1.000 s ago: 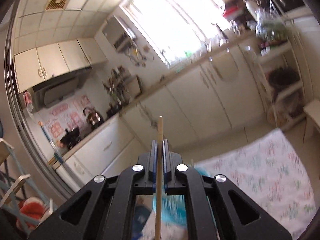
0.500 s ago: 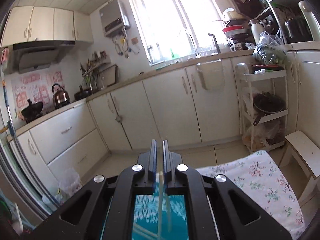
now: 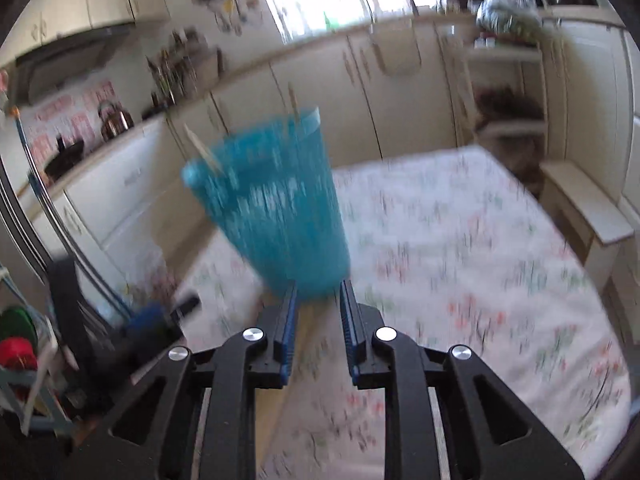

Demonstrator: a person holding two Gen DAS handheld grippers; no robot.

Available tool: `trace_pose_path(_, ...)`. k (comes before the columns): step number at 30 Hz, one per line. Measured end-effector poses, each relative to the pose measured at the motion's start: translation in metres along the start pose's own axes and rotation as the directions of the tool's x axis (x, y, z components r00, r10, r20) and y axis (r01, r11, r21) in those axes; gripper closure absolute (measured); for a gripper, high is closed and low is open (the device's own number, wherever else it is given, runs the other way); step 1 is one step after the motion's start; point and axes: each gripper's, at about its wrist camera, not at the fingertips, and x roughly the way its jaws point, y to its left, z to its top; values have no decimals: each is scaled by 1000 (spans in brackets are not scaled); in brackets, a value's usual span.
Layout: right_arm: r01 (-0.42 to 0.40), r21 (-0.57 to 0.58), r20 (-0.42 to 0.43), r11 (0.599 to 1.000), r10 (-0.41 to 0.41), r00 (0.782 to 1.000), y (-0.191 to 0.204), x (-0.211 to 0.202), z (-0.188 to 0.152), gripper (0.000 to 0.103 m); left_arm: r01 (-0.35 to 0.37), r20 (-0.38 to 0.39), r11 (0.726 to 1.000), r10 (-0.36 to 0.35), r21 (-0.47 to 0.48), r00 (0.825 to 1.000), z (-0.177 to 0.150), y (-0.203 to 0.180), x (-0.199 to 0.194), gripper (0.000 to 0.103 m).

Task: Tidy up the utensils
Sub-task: 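Carry the chopstick over the teal cup and open the right gripper, then grasp another chopstick from the bundle with the left gripper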

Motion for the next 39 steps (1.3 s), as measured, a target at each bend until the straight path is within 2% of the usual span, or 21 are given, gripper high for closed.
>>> trace_pose_path(2, 1, -13, -80, 1000, -2, 997, 2, 18, -7, 84, -2, 6, 1000, 2, 6, 1000, -1, -1, -2, 31)
trace_pose_path(8, 4, -65, -170, 998, -14, 985, 14, 42, -17, 87, -1, 5, 1000, 1, 11, 1000, 0, -2, -2, 31)
trace_pose_path(20, 14, -113, -232, 993, -41, 972, 28, 62, -29, 87, -1, 5, 1000, 0, 12, 1000, 0, -2, 0, 30)
trace_pose_path(27, 29, -170, -234, 985, -69, 970, 33, 67, -31, 87, 2, 0, 1000, -2, 23, 1000, -1, -5, 2, 30)
trace_pose_path(28, 38, -180, -242, 983, -82, 967, 33, 69, -31, 92, 3, -1, 1000, -3, 25, 1000, -1, -5, 2, 30)
trace_pose_path(31, 54, -220, -264, 974, -113, 958, 29, 67, -29, 94, 9, -6, 999, -8, 35, 1000, -2, -7, 3, 30)
trace_pose_path(33, 64, -247, -284, 967, -136, 949, 25, 63, -28, 94, 22, -25, 997, -20, 72, 999, -3, -14, 5, 30)
trace_pose_path(36, 57, -286, -319, 957, -151, 935, 15, 56, -27, 94, 81, -73, 983, -70, 162, 995, -5, -32, 4, 30)
trace_pose_path(39, 60, -269, -328, 961, -150, 933, 2, 49, -26, 94, 107, -132, 975, -82, 197, 988, -12, -45, 7, 30)
